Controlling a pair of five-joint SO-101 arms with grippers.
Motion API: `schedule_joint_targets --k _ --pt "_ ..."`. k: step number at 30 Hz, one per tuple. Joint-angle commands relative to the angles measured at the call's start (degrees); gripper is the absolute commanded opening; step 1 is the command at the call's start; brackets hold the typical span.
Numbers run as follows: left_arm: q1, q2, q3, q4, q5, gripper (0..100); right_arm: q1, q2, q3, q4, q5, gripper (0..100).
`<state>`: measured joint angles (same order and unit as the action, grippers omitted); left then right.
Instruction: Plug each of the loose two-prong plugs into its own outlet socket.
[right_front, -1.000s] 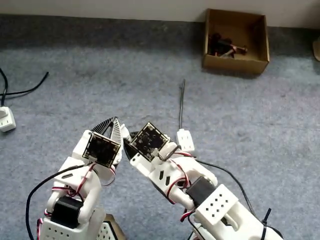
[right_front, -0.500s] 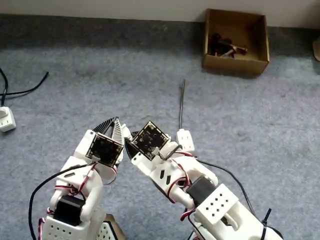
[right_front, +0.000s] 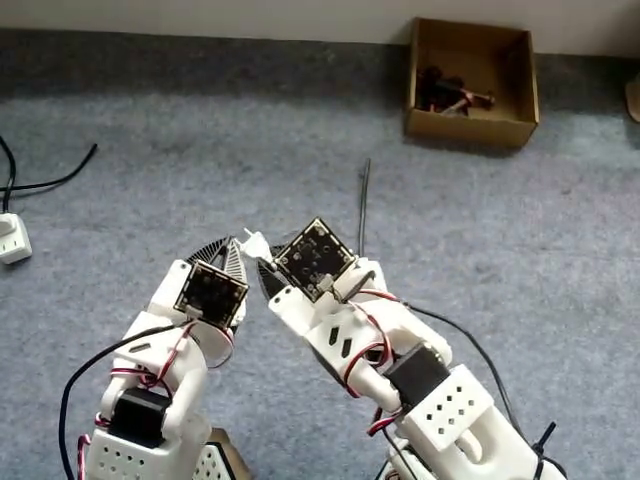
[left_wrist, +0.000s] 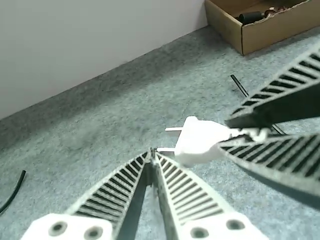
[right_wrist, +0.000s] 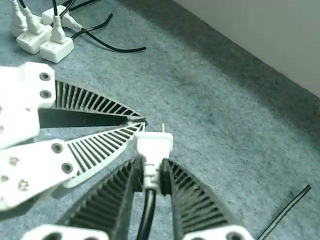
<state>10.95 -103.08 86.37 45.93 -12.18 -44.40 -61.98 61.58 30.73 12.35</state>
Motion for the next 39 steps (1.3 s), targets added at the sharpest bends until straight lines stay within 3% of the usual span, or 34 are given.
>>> schedule_joint_targets --k 1,7,10,23,29,39 --pt "0.04 -0.22 -0.31 -0.35 -0.35 1 0.84 -1.36 -3.74 0.13 -1.05 0.5" --pt "-0.13 -0.22 0.66 -0.79 -0.35 1 1.27 -1.36 -3.74 0.4 -1.23 0.5" --pt "-0.4 -0.22 0.84 -1.23 -0.35 1 4.88 -1.36 -4.26 3.47 -1.41 0.5" --pt "-3.47 -0.48 0.84 -1.14 -0.18 1 22.81 -0.84 -18.07 27.56 -1.49 0.5" --pt "-3.47 -0.66 0.75 -1.14 -0.09 1 25.8 -0.22 -26.24 38.46 -1.23 0.5" --pt "-3.56 -0.66 0.84 -1.14 -0.09 1 29.41 24.04 -50.68 54.37 -1.49 0.5"
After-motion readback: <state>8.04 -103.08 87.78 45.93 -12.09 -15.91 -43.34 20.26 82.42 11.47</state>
